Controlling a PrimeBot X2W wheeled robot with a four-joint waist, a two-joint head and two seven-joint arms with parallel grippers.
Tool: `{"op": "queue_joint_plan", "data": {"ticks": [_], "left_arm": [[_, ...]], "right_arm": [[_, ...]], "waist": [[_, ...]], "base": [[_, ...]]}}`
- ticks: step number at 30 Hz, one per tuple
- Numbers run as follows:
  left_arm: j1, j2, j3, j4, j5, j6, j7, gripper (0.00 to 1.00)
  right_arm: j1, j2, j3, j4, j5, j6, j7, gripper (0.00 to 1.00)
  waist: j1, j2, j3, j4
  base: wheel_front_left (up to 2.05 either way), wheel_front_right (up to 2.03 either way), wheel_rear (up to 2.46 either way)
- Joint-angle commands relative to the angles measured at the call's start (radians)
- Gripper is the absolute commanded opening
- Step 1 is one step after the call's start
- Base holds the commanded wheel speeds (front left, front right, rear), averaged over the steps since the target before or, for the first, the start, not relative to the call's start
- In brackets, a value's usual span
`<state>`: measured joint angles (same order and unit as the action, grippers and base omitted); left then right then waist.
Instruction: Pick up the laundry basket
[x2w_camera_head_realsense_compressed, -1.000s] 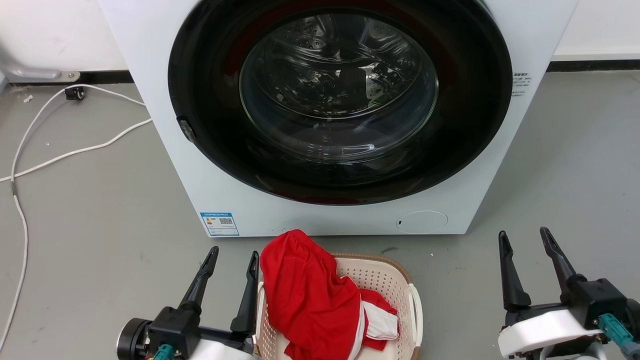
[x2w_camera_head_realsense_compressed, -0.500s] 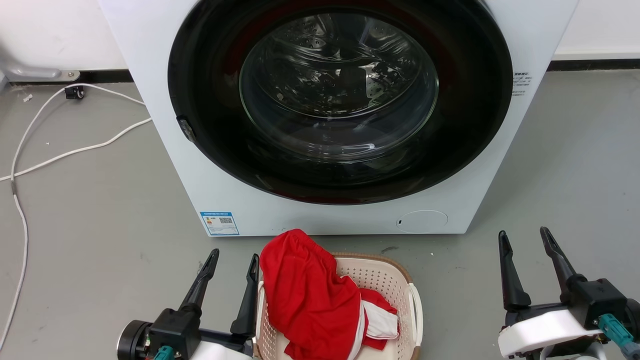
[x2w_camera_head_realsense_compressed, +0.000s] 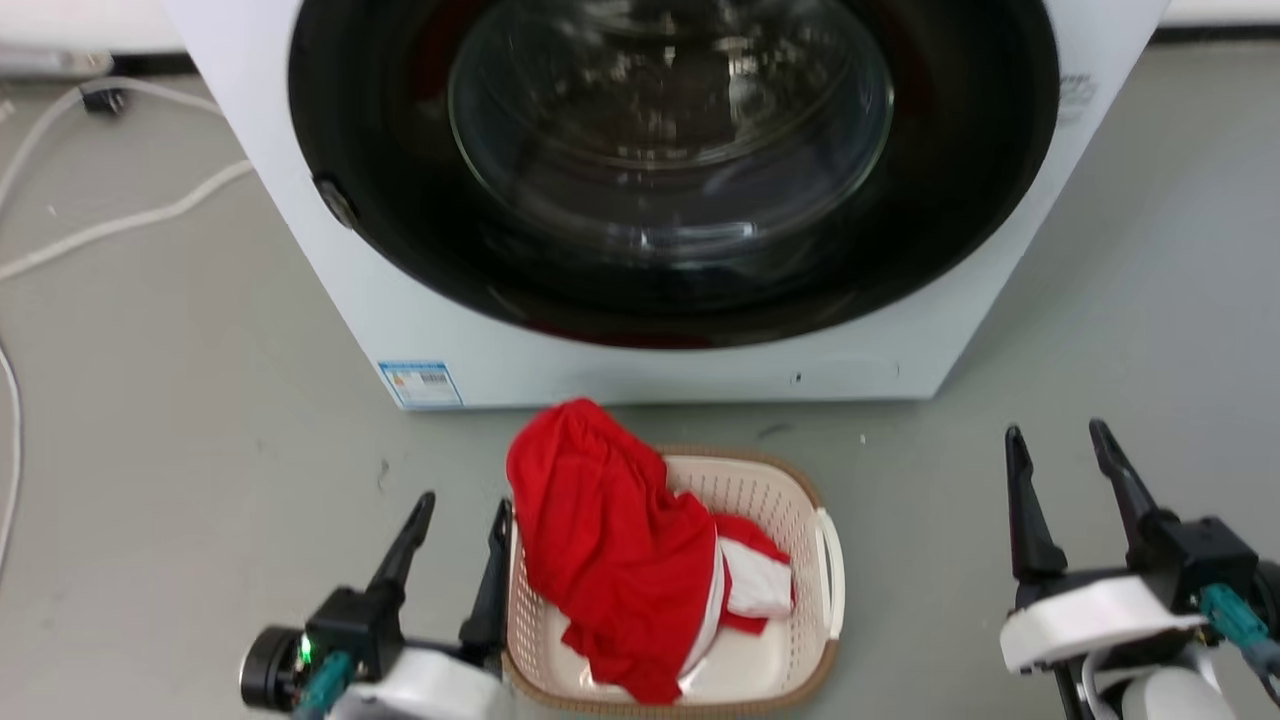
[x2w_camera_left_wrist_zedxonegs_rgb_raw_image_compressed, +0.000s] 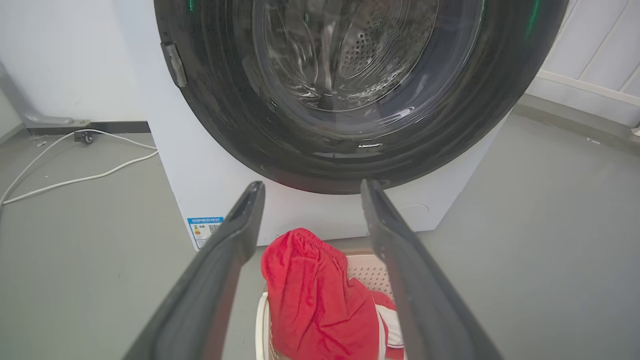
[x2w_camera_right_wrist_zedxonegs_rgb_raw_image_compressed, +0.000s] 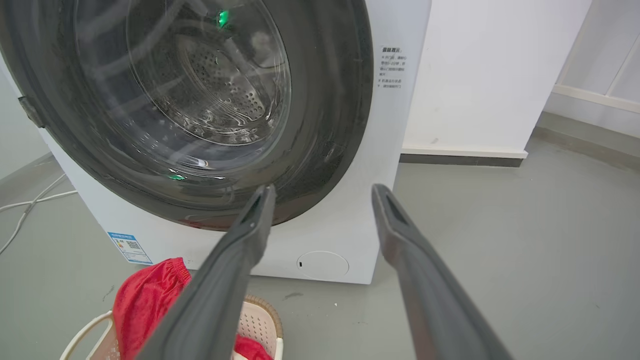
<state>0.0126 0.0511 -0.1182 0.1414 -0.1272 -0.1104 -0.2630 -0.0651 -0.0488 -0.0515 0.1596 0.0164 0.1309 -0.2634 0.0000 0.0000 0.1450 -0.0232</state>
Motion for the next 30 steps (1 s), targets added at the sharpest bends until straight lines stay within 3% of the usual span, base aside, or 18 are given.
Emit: {"op": "queue_joint_plan", "data": {"ticks": [1, 16, 30], "left_arm": [[-0.049, -0.001, 0.010, 0.026, 0.000, 0.002, -0.003, 1.00], [-0.401, 0.053, 0.017, 0.399, -0.004, -0.016, -0.003, 1.00], [-0.726, 0.095, -0.123, 0.848, -0.118, -0.020, 0.035, 1.00]], "right_arm": [[-0.041, -0.003, 0.003, 0.014, -0.005, 0.000, -0.002, 1.00], [-0.298, -0.002, 0.030, 0.237, -0.032, 0.000, 0.036, 1.00], [-0.565, -0.002, 0.159, 0.606, 0.119, 0.000, 0.226, 1.00]], "waist": [[0.0000, 0.0000, 0.093, -0.009], [0.0000, 0.0000, 0.418, -0.011], [0.0000, 0.0000, 0.594, 0.014]], "base": [[0.00, 0.00, 0.00], [0.00, 0.00, 0.00], [0.00, 0.00, 0.00]]}}
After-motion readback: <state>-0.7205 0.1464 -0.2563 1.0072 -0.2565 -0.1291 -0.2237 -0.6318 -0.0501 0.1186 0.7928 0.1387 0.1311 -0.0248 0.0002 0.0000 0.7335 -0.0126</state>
